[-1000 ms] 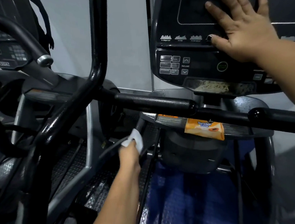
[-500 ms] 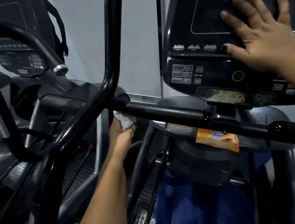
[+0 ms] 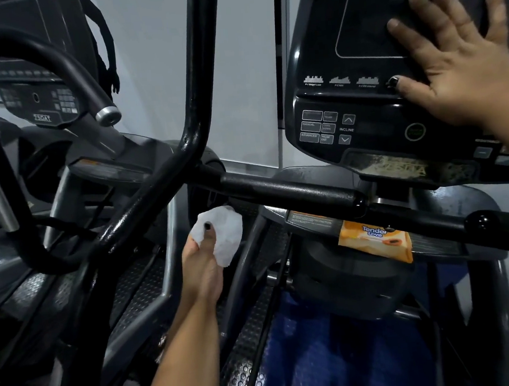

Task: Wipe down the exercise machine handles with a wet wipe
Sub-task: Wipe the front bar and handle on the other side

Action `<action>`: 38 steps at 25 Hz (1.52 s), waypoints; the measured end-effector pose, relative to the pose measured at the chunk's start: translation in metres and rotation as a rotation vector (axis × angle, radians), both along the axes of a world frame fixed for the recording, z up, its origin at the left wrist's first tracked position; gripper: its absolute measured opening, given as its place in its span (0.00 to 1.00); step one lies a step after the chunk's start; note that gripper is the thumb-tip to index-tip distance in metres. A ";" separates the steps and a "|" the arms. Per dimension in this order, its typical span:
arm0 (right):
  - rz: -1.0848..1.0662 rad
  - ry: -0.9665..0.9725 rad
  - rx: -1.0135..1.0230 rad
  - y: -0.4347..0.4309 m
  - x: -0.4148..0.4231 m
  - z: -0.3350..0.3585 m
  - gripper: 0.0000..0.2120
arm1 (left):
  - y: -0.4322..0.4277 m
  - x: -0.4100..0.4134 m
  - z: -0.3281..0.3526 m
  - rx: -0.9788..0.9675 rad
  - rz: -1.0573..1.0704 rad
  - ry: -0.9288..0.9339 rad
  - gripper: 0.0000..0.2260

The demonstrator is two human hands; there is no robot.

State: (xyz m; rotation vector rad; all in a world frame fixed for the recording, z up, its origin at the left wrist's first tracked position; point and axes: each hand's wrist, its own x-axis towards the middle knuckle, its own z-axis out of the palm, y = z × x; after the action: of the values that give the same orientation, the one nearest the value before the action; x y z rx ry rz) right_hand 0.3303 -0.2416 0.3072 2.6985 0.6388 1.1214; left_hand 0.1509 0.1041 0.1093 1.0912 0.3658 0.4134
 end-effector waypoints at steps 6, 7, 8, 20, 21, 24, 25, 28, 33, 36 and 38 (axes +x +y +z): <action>-0.041 0.065 -0.042 0.002 -0.007 0.008 0.34 | -0.022 -0.013 0.010 -0.176 0.041 0.137 0.14; -0.058 0.081 -0.062 0.002 -0.008 0.008 0.34 | -0.030 -0.021 0.013 -0.105 0.006 0.174 0.13; -0.076 0.098 -0.080 0.002 -0.008 0.009 0.33 | -0.038 -0.030 0.018 -0.009 -0.026 0.207 0.11; 0.328 0.745 0.454 0.110 -0.249 -0.037 0.19 | -0.074 -0.099 0.083 0.032 -0.335 -0.059 0.24; 0.275 0.732 0.441 0.112 -0.257 -0.052 0.17 | -0.076 -0.103 0.085 0.005 -0.369 -0.082 0.26; 0.219 0.639 0.480 0.111 -0.267 -0.076 0.06 | -0.081 -0.112 0.091 0.000 -0.447 -0.139 0.21; 0.242 0.605 0.505 0.110 -0.267 -0.079 0.04 | -0.081 -0.112 0.092 0.005 -0.441 -0.127 0.18; 0.321 0.534 0.631 0.107 -0.275 -0.083 0.05 | -0.078 -0.112 0.090 0.100 -0.370 -0.048 0.13; 0.370 0.670 0.819 0.102 -0.277 -0.078 0.07 | -0.060 -0.110 0.074 0.111 -0.351 -0.028 0.22; 0.371 0.658 0.754 0.106 -0.266 -0.075 0.04 | -0.055 -0.107 0.058 0.222 -0.281 0.043 0.29; 0.382 0.682 0.650 0.114 -0.260 -0.070 0.01 | -0.060 -0.097 0.049 0.275 -0.170 0.100 0.34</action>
State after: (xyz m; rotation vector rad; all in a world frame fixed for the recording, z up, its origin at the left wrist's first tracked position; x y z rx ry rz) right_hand 0.0701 -0.1278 0.2376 3.6813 1.0679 0.4663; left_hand 0.0535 0.0441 0.1584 1.4041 0.3068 0.2630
